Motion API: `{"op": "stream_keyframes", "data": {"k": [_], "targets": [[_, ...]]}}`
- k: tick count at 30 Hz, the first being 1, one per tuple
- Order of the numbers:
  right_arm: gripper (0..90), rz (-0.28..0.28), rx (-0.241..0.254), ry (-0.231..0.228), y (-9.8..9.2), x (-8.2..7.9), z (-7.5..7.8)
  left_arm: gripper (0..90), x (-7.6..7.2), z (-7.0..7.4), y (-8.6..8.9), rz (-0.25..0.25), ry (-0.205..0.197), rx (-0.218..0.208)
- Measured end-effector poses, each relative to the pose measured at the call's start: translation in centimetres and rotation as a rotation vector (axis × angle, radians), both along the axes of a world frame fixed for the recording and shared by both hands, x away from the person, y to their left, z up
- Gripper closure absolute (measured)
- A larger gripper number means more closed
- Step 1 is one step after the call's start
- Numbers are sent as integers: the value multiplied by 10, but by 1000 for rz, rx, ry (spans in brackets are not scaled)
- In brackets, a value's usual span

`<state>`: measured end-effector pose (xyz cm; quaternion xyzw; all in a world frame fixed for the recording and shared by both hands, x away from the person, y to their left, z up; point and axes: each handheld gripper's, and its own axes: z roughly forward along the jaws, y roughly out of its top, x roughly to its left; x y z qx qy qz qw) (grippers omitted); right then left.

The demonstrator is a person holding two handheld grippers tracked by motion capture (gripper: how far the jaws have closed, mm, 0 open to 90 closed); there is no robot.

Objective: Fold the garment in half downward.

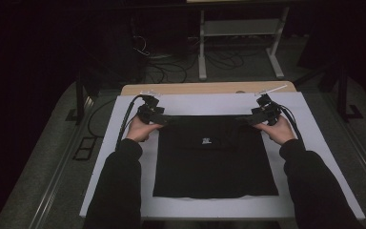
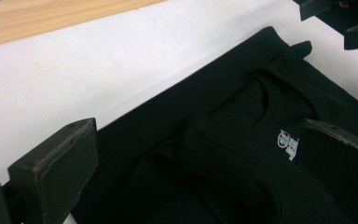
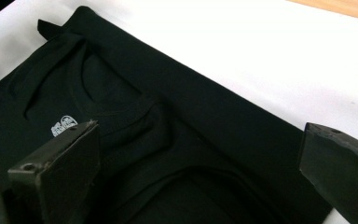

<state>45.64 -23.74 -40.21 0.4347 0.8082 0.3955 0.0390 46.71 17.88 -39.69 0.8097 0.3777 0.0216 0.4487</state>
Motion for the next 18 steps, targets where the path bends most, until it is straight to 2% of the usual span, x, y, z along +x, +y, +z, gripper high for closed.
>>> {"op": "stream_keyframes", "data": {"k": [5,11,18], "targets": [[0,9,2,14,5,0,-3,0,3,-7,-1,0,23,5],[5,16,7,30,9,2,-9,0,6,-16,-6,-24,46,-7],[120,28,18,39,13,4,-13,111,6,-20,-9,-42,48,-36]]}}
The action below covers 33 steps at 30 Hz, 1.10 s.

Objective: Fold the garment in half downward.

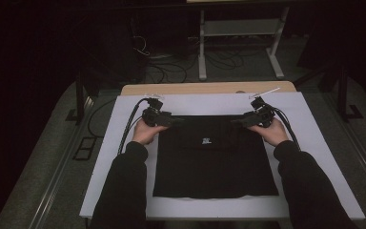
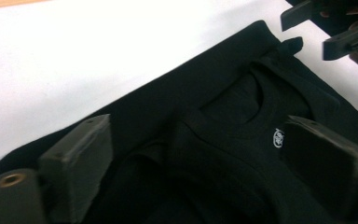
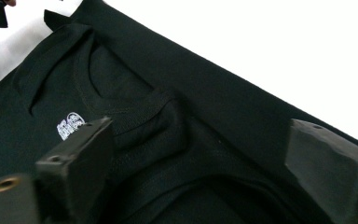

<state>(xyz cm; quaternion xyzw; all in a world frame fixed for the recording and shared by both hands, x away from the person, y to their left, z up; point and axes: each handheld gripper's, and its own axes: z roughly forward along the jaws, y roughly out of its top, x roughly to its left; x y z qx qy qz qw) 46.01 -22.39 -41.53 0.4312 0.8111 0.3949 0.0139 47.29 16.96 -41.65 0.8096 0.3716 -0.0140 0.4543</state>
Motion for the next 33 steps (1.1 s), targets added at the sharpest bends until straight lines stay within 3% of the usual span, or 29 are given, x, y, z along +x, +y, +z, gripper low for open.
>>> {"op": "stream_keyframes", "data": {"k": [8,19,33], "targets": [[205,7,5,8,6,2,-5,194,1,-6,-4,-4,9,21],[338,23,6,20,16,3,-8,366,2,-13,-6,13,15,16],[494,29,-38,30,29,6,-14,526,4,-20,-7,16,39,3]]}}
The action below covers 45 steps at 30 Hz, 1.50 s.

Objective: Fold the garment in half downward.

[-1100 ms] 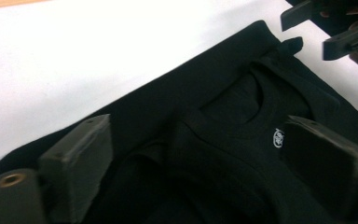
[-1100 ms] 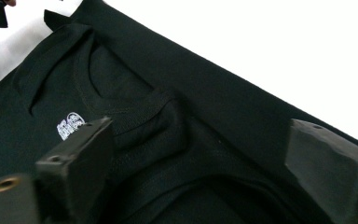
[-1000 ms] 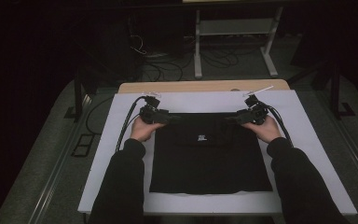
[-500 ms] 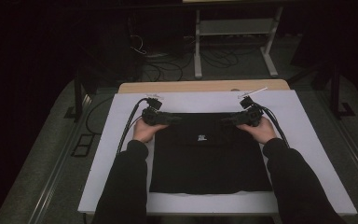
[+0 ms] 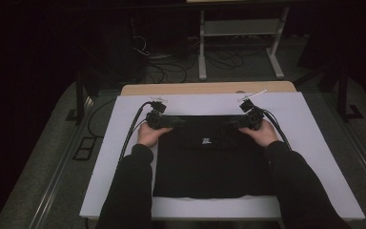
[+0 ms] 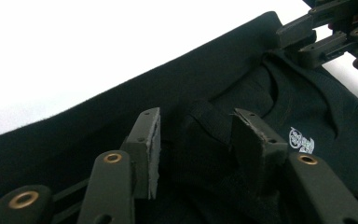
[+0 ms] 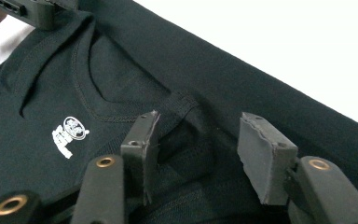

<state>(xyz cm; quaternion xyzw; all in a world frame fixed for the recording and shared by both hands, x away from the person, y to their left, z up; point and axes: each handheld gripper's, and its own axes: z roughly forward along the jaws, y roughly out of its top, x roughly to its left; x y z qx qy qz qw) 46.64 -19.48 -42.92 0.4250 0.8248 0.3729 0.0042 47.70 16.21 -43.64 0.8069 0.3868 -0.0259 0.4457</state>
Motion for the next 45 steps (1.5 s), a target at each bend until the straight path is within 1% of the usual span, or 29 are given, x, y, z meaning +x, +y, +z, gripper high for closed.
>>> {"op": "stream_keyframes", "data": {"k": [2,4,5,6,8,9,10,14,15,17,18,20,22,23,25,27,30,31,32,34,38,41,45], "targets": [[526,-6,-8,1,1,1,-1,533,-1,-1,-1,6,-5,4],[587,-11,-20,-2,2,1,-2,549,-1,-1,-2,0,-14,12],[630,-8,-20,-3,2,1,-2,573,-1,-1,-2,-3,-18,12],[667,-4,-16,-5,2,1,-2,593,-1,-1,-3,-5,-19,12],[705,3,-1,4,2,1,-2,629,-3,-1,-5,-13,-20,10],[724,8,-2,12,3,0,-2,639,-3,-1,-6,-16,-19,10],[750,16,-9,9,4,0,-3,650,-3,-1,-6,-28,-18,13],[817,25,-1,15,3,0,-3,718,-4,0,-8,-40,-23,16],[825,28,9,22,2,0,-2,740,-5,0,-8,-43,-20,12],[834,32,12,24,1,0,-2,789,-5,1,-8,-55,-15,12],[839,37,17,25,0,0,0,836,-5,1,-8,-57,-12,13],[843,34,19,18,0,-1,2,845,-5,2,-7,-65,-1,-4],[848,42,31,10,-1,-2,4,850,-6,3,-7,-68,0,2],[850,40,39,11,-1,-3,5,852,-6,4,-7,-70,4,-2],[853,40,41,6,-1,-4,9,856,-7,8,-7,-72,-7,2],[855,37,40,-9,-2,-4,11,859,-8,12,-6,-61,-17,-5],[860,38,50,-8,-4,-5,17,862,-9,19,-4,-47,-32,-27],[861,42,59,-5,-5,-5,18,863,-10,22,-3,-42,-30,-32],[861,40,60,-9,-6,-5,21,864,-10,24,-2,-45,-33,-36],[862,38,75,-8,-9,-6,25,864,-12,28,-1,-48,-41,-36],[862,37,81,-17,-13,-10,34,865,-16,35,1,-55,-50,-37],[861,41,76,-25,-15,-12,40,865,-19,42,3,-55,-60,-45],[861,41,84,-31,-18,-16,47,865,-24,50,3,-57,-68,-58]]}}
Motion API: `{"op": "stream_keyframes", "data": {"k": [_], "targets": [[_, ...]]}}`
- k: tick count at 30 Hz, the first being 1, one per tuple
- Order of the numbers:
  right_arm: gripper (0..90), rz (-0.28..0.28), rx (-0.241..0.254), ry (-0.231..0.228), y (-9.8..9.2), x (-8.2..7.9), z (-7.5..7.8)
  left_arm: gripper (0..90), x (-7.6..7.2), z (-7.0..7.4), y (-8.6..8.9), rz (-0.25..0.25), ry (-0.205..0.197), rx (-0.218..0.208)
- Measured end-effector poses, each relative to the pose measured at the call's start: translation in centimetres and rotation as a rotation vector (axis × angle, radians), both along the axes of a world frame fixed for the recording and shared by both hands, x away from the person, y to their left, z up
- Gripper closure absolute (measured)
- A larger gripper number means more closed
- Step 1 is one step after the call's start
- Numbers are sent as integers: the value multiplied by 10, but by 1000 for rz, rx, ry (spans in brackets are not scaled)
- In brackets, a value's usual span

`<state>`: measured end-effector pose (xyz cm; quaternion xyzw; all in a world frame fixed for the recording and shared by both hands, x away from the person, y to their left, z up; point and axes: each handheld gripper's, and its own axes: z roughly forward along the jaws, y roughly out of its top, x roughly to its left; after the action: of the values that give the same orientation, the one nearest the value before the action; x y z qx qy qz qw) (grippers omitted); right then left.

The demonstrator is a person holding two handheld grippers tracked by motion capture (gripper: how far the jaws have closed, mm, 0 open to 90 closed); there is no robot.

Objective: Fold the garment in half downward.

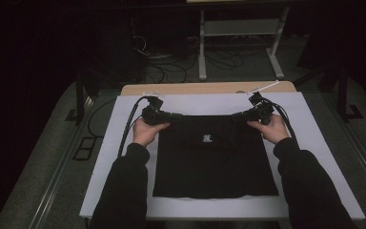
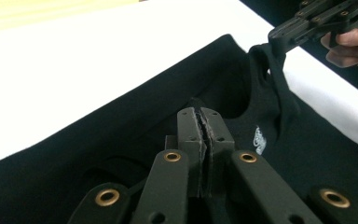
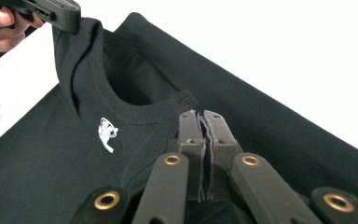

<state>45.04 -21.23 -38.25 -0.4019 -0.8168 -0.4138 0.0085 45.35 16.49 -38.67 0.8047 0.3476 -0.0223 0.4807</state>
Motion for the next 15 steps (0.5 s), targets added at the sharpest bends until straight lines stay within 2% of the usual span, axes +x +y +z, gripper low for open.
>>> {"op": "stream_keyframes", "data": {"k": [4,8,11,15], "targets": [[861,27,11,9,-1,-5,6,865,-7,5,-3,-7,15,-24],[861,74,29,16,0,-14,12,865,-16,8,-8,-34,16,-2],[862,86,47,12,1,-20,15,865,-22,8,-9,-34,25,-7],[862,97,47,12,2,-27,19,865,-30,9,-6,-31,22,-16]]}}
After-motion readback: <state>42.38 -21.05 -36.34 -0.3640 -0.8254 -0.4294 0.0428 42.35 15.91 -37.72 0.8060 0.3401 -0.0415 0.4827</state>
